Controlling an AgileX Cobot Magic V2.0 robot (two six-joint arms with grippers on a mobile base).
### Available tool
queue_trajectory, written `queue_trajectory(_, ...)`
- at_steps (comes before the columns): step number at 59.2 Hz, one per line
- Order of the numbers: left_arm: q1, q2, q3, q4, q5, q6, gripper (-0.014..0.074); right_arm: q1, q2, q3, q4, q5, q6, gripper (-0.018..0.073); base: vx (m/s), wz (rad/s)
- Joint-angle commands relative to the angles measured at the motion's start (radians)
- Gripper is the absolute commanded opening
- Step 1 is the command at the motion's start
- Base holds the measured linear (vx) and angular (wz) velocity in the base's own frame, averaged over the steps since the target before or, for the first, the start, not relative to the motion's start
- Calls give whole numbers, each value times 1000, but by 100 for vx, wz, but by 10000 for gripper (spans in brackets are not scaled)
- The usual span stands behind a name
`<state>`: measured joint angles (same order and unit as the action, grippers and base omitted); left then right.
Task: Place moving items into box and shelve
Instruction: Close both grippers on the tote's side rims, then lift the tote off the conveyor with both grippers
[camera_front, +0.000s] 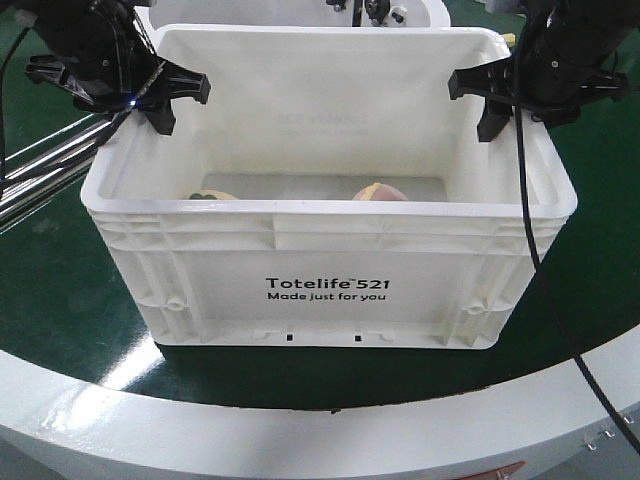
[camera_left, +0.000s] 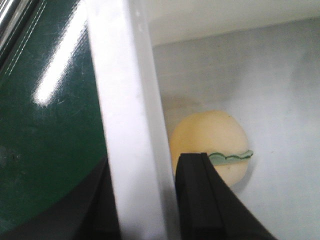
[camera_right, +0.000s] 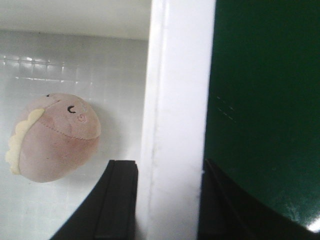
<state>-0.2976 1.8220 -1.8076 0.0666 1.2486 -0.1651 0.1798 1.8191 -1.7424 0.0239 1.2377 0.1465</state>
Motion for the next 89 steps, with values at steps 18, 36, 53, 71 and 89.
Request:
queue_trajectory(18,-1,-58,-20,34,-45,7,-8,-10,-51,-24,-68,52,-24,-8,0,0)
queue_trajectory(36,-1,-74,-20,34,-68,7,-5,-10,-81,-24,-80,24,-24,-5,0,0)
queue_trajectory(53,-1,-129,-20,34,-146,6,-4,-10,-131,-24,-80,-53,-24,-5,0,0)
queue_trajectory(71,-2,-187,-20,34,-121,7,-4,-10,-197,-24,-69,-46,-33,-5,0,0)
queue_trajectory(89,-3,-257,-20,34,-111,7,-3,-10,-280,-24,-24,-69,-47,-5,0,0)
